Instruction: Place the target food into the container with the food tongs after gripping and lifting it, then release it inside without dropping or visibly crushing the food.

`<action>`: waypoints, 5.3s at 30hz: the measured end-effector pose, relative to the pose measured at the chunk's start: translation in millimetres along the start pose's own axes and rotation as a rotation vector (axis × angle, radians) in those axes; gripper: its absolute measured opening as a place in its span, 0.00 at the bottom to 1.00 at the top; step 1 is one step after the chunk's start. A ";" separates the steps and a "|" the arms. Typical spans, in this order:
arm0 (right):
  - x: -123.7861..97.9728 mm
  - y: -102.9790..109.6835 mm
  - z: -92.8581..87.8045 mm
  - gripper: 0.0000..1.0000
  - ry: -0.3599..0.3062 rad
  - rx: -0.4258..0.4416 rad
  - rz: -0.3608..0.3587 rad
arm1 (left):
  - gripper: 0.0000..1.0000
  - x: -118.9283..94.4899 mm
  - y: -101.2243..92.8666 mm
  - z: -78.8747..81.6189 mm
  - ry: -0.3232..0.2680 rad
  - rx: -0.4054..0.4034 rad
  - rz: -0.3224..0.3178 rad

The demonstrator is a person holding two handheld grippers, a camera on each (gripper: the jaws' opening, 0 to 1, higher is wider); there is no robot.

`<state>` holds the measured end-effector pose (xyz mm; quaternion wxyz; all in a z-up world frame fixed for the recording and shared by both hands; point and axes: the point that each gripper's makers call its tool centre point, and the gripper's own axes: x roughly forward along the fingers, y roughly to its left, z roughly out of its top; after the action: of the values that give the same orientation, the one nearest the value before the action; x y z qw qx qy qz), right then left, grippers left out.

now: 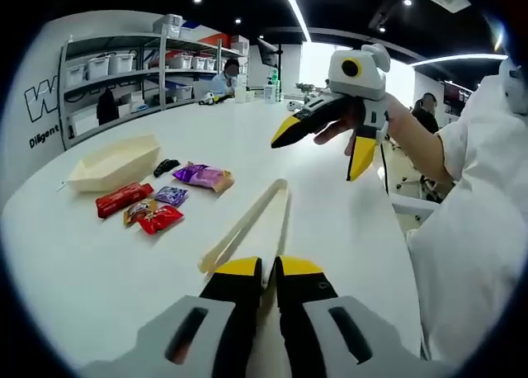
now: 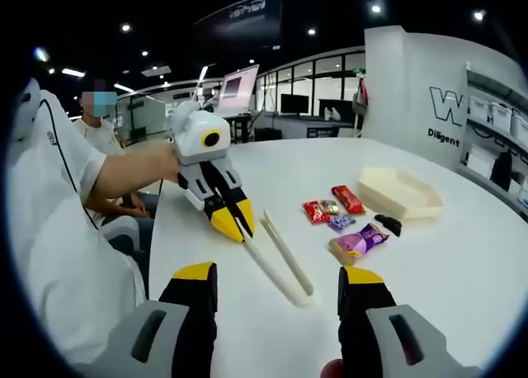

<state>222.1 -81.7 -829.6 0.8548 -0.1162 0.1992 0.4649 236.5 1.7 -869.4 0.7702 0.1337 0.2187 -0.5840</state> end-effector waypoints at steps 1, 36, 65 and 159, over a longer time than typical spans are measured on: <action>0.0 0.0 -0.5 0.55 0.000 0.001 0.001 | 0.05 0.1 -0.6 0.2 -0.002 -0.002 -0.004; 1.4 -0.2 -9.2 0.53 -0.009 0.039 0.018 | 0.00 -4.4 -5.1 14.8 -0.142 -0.041 -0.017; 10.3 14.6 27.4 0.45 -0.248 0.154 0.215 | 0.01 -20.8 -26.6 64.1 -0.389 -0.074 -0.123; -1.3 52.1 79.2 0.22 -0.536 0.038 0.446 | 0.01 -43.7 -65.3 95.7 -0.569 -0.052 -0.342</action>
<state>196.1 -24.1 -759.0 0.7561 0.0722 -0.0033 0.6504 181.5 -24.1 -761.5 0.6943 -0.0931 0.0289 -0.7130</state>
